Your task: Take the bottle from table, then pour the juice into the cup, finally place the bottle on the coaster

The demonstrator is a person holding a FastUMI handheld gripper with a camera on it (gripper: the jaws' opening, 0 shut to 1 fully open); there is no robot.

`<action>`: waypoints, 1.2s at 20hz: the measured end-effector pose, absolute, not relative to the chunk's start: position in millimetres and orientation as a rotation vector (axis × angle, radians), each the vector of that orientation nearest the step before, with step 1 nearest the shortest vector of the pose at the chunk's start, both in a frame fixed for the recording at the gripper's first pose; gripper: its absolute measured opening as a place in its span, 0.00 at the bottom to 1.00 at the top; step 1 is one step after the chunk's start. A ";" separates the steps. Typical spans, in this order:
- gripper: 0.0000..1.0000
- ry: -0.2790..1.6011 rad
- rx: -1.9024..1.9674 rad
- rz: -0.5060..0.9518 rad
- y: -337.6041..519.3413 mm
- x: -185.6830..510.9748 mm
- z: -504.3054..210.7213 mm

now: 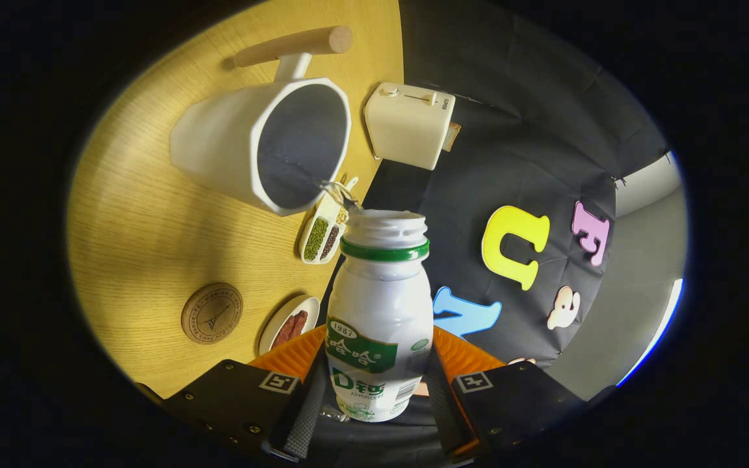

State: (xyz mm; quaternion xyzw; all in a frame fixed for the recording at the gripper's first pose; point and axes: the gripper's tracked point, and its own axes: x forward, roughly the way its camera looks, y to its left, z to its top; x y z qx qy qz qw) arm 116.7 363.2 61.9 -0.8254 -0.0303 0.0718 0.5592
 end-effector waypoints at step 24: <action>0.72 -0.128 -2.098 0.117 373.0 114.8 74.7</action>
